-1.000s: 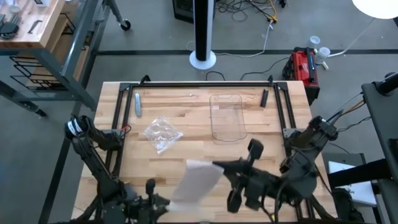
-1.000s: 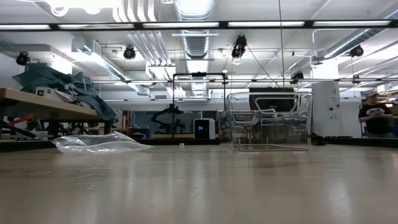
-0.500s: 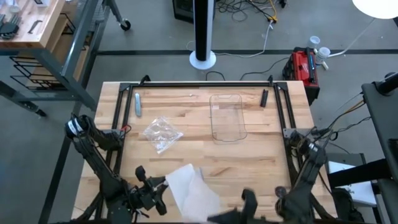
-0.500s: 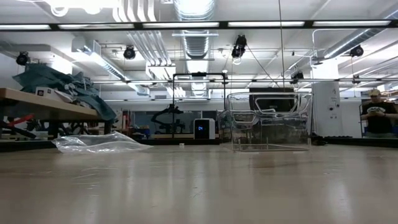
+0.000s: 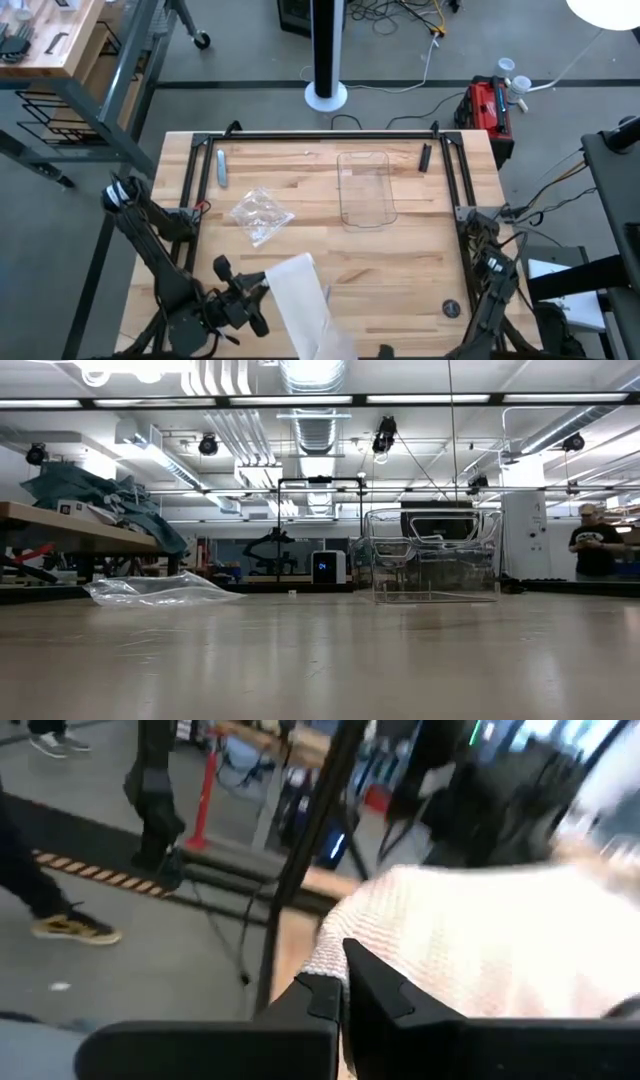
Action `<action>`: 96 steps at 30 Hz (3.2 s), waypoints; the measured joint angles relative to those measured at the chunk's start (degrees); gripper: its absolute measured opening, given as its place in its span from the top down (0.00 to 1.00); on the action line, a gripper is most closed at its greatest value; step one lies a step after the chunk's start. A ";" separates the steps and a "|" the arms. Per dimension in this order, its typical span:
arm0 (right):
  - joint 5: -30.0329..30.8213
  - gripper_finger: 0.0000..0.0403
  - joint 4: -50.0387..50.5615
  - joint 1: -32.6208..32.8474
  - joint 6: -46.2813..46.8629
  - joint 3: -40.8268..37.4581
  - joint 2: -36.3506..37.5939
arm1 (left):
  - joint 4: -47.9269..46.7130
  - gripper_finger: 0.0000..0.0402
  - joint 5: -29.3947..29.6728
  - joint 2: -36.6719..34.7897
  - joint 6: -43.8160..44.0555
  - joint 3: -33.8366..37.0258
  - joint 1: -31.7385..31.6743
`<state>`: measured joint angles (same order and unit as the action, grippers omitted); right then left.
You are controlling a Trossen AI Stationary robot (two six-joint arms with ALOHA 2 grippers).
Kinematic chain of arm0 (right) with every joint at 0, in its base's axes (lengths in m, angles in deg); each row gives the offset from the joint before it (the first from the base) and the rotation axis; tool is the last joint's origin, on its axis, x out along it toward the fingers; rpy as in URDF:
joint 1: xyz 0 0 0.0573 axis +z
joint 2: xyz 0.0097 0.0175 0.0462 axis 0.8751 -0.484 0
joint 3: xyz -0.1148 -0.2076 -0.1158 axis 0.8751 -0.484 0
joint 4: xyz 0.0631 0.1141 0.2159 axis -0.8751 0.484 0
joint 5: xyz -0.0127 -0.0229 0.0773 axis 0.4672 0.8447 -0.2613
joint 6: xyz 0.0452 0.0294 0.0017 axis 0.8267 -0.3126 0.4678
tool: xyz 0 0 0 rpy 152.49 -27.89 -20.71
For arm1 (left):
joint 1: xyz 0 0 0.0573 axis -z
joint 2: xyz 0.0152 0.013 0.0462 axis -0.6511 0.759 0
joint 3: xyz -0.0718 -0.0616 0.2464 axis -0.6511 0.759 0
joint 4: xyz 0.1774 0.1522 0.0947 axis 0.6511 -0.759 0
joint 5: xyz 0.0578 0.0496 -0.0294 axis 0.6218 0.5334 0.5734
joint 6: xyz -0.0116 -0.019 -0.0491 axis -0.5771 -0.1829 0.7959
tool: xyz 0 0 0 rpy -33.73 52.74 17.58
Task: Roll bandage
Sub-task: Roll the brown bandage
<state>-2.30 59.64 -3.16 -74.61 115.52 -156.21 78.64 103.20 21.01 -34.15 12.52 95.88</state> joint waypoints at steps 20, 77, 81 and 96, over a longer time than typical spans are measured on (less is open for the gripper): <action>-21.37 1.00 4.97 -12.13 7.35 0.04 -9.43 | 0.75 0.92 -24.98 -1.08 -11.94 -14.54 0.57; -9.64 0.46 4.37 -5.74 7.41 0.46 -3.76 | 4.98 0.92 -8.83 -10.35 -20.53 -13.43 1.19; 2.24 0.48 9.09 -5.78 10.45 -0.08 -2.20 | 4.39 0.92 -9.53 -10.28 -20.46 -13.43 1.19; 4.58 0.49 8.92 -7.23 5.08 0.10 -0.43 | -1.15 0.91 -23.18 -8.44 -16.90 -12.71 3.70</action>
<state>2.28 68.55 -10.39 -69.53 115.62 -156.64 77.49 80.02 12.58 -51.05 -0.19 99.58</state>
